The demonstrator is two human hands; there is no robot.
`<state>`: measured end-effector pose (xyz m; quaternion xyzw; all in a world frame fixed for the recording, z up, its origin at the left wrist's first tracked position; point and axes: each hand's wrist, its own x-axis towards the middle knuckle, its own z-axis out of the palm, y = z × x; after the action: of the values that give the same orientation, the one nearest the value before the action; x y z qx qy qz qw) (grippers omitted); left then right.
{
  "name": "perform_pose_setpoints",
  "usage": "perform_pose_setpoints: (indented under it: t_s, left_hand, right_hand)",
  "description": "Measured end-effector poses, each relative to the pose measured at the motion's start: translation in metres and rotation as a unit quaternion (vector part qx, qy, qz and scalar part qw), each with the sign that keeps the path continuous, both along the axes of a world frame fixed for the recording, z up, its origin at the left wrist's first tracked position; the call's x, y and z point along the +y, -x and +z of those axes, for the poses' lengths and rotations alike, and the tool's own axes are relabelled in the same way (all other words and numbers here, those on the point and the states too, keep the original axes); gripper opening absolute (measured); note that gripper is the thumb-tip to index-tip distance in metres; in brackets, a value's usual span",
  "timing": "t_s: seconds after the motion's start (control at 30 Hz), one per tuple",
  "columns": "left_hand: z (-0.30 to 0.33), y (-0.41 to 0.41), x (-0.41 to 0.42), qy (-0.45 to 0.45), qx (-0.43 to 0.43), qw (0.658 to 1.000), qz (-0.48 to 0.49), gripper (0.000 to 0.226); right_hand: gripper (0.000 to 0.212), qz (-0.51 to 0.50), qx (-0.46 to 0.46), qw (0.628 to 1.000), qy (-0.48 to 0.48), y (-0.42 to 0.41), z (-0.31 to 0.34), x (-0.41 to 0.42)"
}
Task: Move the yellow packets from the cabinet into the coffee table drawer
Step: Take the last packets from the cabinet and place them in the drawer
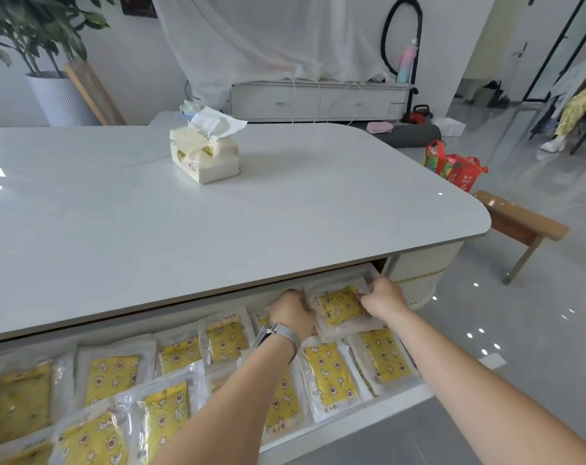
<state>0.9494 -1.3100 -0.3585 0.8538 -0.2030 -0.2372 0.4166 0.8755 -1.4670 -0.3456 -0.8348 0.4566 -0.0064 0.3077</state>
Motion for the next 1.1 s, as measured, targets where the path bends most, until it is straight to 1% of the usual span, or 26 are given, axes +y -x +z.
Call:
perform_pose_setpoints:
  t_s: [0.07, 0.13, 0.2, 0.27, 0.33, 0.4, 0.43, 0.53, 0.67, 0.77, 0.83, 0.87, 0.93, 1.0, 1.1]
  left_hand:
    - [-0.002, 0.0, 0.002, 0.028, 0.003, 1.0, -0.005, 0.024]
    - [-0.004, -0.001, 0.001, 0.048, 0.003, 0.998, -0.027, 0.025]
    - [-0.006, 0.001, 0.0, 0.027, -0.011, 0.997, -0.065, 0.027]
    - [-0.008, 0.003, -0.001, 0.001, -0.021, 0.996, -0.09, 0.029]
    - [-0.007, 0.004, -0.002, -0.016, -0.028, 0.995, -0.098, 0.033]
    - [-0.006, 0.003, -0.003, -0.032, -0.035, 0.992, -0.118, 0.038]
    - [-0.006, 0.003, -0.004, -0.038, -0.034, 0.99, -0.13, 0.04]
    - [-0.007, 0.002, -0.004, -0.064, -0.025, 0.983, -0.169, 0.046]
    - [-0.006, 0.008, -0.007, -0.13, -0.041, 0.967, -0.215, 0.059]
    - [-0.006, 0.013, -0.007, -0.179, -0.047, 0.956, -0.226, 0.063]
    - [-0.005, 0.012, -0.004, -0.181, -0.037, 0.957, -0.225, 0.063]
    - [-0.003, 0.01, -0.003, -0.175, -0.029, 0.957, -0.229, 0.063]
    - [0.001, 0.008, -0.001, -0.159, -0.012, 0.959, -0.236, 0.065]
    - [0.006, 0.007, -0.001, -0.153, -0.001, 0.959, -0.237, 0.065]
    - [0.01, 0.008, 0.0, -0.157, -0.001, 0.959, -0.237, 0.066]
  right_hand:
    - [0.031, -0.009, 0.005, 1.0, 0.012, -0.002, -0.002, 0.0]
    - [0.026, -0.015, 0.01, 1.0, 0.023, -0.003, -0.003, 0.001]
    - [0.034, -0.016, 0.009, 0.999, 0.032, -0.004, -0.005, 0.001]
    - [0.036, -0.004, 0.012, 0.999, 0.051, -0.004, -0.004, 0.002]
    - [0.027, 0.016, 0.019, 0.997, 0.067, -0.004, -0.005, 0.002]
    - [0.011, 0.04, 0.037, 0.995, 0.082, -0.003, -0.005, 0.004]
    - [0.007, 0.05, 0.046, 0.993, 0.091, -0.002, -0.005, 0.005]
    - [0.02, 0.064, 0.059, 0.987, 0.136, 0.0, -0.008, 0.008]
    - [0.012, 0.068, 0.076, 0.97, 0.222, 0.0, -0.007, 0.013]
    - [0.012, 0.07, 0.083, 0.964, 0.243, 0.0, -0.007, 0.013]
    - [0.006, 0.07, 0.082, 0.963, 0.246, 0.0, -0.007, 0.012]
    - [0.007, 0.067, 0.072, 0.963, 0.25, -0.001, -0.007, 0.012]
    - [0.028, 0.066, 0.059, 0.959, 0.268, 0.0, -0.007, 0.012]
    - [0.029, 0.094, 0.05, 0.948, 0.299, -0.001, -0.008, 0.012]
    - [0.029, 0.138, 0.091, 0.935, 0.313, -0.004, -0.012, 0.013]
